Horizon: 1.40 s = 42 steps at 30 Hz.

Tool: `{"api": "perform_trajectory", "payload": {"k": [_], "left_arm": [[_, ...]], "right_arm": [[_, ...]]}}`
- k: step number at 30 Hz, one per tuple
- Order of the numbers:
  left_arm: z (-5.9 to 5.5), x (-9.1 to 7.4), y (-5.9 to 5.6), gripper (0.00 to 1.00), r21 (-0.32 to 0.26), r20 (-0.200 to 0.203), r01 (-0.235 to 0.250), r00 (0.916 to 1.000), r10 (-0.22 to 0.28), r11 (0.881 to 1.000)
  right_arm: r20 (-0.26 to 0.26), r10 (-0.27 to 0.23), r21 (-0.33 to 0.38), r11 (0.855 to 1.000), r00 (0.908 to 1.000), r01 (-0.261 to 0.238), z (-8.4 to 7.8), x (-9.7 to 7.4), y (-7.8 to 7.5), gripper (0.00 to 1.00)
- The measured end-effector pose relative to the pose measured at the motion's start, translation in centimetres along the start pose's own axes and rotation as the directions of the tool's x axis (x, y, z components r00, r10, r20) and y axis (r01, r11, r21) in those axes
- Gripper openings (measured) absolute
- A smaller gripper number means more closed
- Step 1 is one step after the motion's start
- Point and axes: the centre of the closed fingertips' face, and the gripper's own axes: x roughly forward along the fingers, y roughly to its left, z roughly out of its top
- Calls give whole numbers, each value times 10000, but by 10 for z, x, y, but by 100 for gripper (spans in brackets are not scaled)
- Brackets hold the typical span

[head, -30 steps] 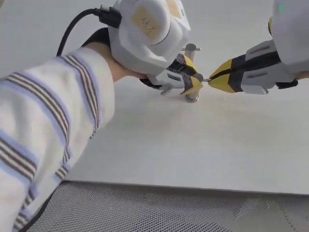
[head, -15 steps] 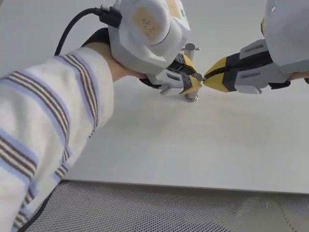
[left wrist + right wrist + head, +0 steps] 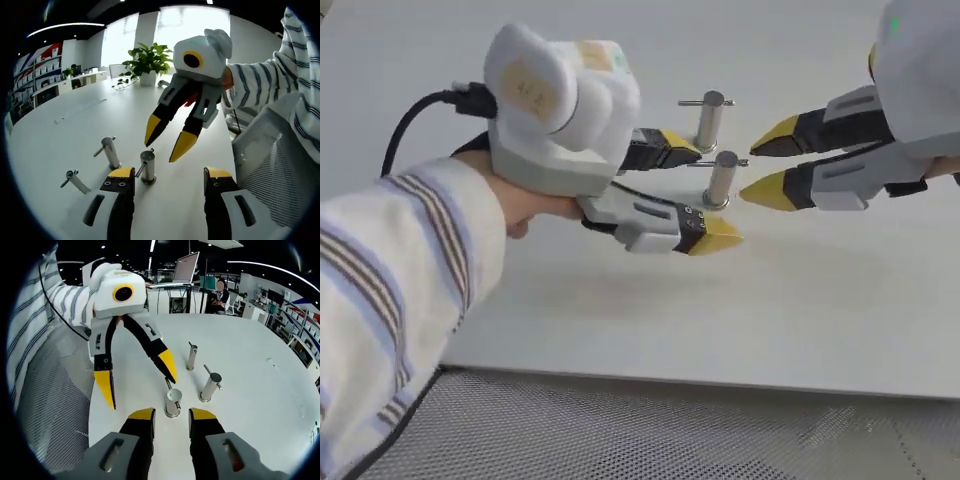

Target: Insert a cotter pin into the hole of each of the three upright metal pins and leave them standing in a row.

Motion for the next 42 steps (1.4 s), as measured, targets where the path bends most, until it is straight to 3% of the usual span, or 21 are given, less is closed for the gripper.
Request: {"api": "perform_trajectory", "payload": {"k": [5,8,11,15,18,21,27,34,42], "left_arm": [[-2,-14,1,70,-526,426,-499,9977,521,9974],[-7,-19,3,83,-696,396,-705,9965,734,9951],[-12,-23,2,92,-799,293,-834,9959,860,9933],[-28,-26,-5,99,-544,-289,-688,9973,673,9961],[-37,-29,-8,99,-396,-597,-736,9957,711,9965],[-39,-32,-16,99,-895,-515,-456,9978,411,9949],[-45,-36,-13,99,-788,-828,-762,9941,696,9940],[-60,-39,-20,99,-860,-1351,-523,9900,404,9949],[-57,-42,-18,99,-947,-1283,-760,9897,635,9926]], "right_arm": [[-52,9,97,10000,10000,-9,2,6,-1,25],[-38,41,181,9998,10000,-40,4,9,-3,25],[-58,71,236,9997,10000,-70,5,12,-4,24],[-84,163,295,9994,9998,-160,6,18,-9,23],[-127,245,293,9993,9996,-241,7,23,-7,22],[-208,263,242,9994,9994,-258,6,25,-7,20],[-288,155,119,9998,9995,-151,5,28,-11,11],[-399,276,55,9996,9988,-274,2,29,-11,8],[-564,-126,9,9999,9983,126,1,24,-20,8]]}}
